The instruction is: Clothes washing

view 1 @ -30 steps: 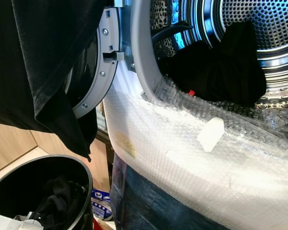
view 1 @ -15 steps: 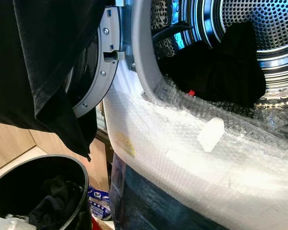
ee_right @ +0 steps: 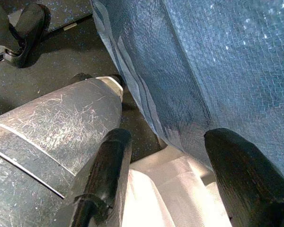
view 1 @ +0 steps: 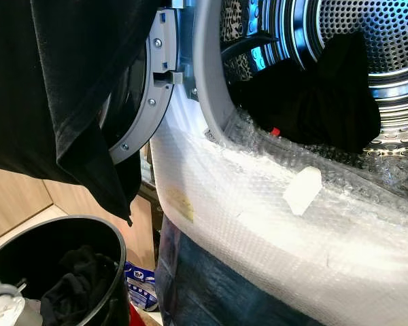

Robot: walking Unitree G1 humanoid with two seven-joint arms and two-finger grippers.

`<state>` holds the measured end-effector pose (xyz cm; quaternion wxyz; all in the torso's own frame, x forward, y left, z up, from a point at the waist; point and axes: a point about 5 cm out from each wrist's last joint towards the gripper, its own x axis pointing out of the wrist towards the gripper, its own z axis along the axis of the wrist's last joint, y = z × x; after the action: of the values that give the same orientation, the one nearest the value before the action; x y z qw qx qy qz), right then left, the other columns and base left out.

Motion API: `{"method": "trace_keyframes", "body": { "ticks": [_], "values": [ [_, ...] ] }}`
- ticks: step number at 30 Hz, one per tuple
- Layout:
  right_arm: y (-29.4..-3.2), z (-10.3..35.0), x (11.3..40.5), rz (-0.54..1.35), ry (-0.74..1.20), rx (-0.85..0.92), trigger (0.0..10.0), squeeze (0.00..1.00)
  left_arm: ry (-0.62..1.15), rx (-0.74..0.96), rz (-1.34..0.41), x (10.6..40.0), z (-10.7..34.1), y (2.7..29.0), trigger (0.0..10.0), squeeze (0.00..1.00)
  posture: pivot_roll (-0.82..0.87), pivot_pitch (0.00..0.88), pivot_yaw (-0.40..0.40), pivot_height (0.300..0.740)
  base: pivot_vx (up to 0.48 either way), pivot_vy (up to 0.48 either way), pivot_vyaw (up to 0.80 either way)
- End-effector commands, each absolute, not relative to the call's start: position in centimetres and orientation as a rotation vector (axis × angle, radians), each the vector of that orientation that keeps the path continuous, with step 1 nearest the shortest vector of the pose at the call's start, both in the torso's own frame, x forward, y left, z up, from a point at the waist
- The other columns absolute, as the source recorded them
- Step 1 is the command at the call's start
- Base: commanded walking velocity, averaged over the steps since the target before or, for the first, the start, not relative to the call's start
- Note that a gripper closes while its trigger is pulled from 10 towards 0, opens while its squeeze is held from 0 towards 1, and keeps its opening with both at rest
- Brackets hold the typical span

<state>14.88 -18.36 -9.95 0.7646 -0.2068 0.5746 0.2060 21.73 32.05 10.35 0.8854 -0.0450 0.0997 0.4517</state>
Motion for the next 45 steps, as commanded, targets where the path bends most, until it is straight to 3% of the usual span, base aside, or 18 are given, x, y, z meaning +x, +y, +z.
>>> {"method": "trace_keyframes", "body": {
  "ticks": [1,6,8,10,14,21,22,23,24,31,35,45],
  "values": [
    [-18.4,-9.9,15.1,0.438,1.245,-0.449,10.0,0.00,0.253,0.002,0.708,23.3,10.7,30.8,10.0,0.00,0.06,0.000,-0.071,0.740,0.000,0.000,0.00],
    [-18.4,-9.8,15.2,0.441,1.243,-0.452,10.0,0.00,0.302,0.149,0.388,23.9,11.1,29.5,10.0,0.00,0.07,0.000,-0.067,0.740,0.000,0.000,0.00],
    [-18.3,-9.8,15.3,0.440,1.242,-0.450,10.0,0.00,0.351,0.123,0.358,23.4,11.4,30.3,10.0,0.00,0.06,0.000,-0.061,0.740,0.000,0.000,0.00],
    [-18.4,-9.8,15.3,0.439,1.240,-0.452,10.0,0.00,0.380,0.255,0.259,22.9,12.2,30.9,10.0,0.00,0.06,0.000,-0.060,0.740,0.000,0.000,0.00],
    [-18.4,-9.8,15.2,0.447,1.245,-0.458,10.0,0.00,0.513,0.340,0.102,21.4,12.8,31.7,10.0,0.00,0.07,0.000,-0.064,0.740,0.000,0.000,0.00],
    [-18.6,-9.9,15.0,0.441,1.250,-0.455,10.0,0.00,0.722,0.499,0.007,18.5,13.5,34.4,10.0,0.00,0.07,0.000,-0.061,0.740,0.000,0.000,0.00],
    [-18.5,-9.9,15.0,0.442,1.250,-0.456,10.0,0.00,0.710,0.499,0.023,18.6,13.5,34.6,10.0,0.44,0.07,0.000,-0.061,0.740,0.000,0.000,0.00],
    [-18.5,-9.9,15.0,0.443,1.250,-0.456,10.0,0.00,0.700,0.499,0.035,18.6,13.5,34.7,10.0,0.44,0.07,0.000,-0.061,0.740,0.000,0.000,0.00],
    [-18.5,-9.9,14.9,0.444,1.251,-0.456,10.0,0.00,0.675,0.446,0.059,18.8,13.1,34.7,10.0,1.00,0.08,0.000,-0.062,0.740,0.000,0.000,0.00],
    [-18.4,-9.9,15.0,0.447,1.251,-0.456,10.0,0.00,0.576,0.155,0.030,20.4,10.9,32.3,10.0,1.00,0.07,0.000,-0.067,0.740,0.000,0.000,0.00],
    [-18.6,-9.8,15.2,0.449,1.250,-0.470,10.0,0.00,0.563,0.106,0.006,21.7,10.4,31.2,10.0,1.00,0.06,0.000,-0.071,0.740,0.000,0.000,0.00],
    [-18.9,-9.9,14.9,0.445,1.261,-0.467,10.0,0.00,0.571,0.060,0.068,21.9,10.9,32.8,10.0,1.00,0.06,0.000,-0.073,0.740,0.000,0.000,0.00]
  ]
}}
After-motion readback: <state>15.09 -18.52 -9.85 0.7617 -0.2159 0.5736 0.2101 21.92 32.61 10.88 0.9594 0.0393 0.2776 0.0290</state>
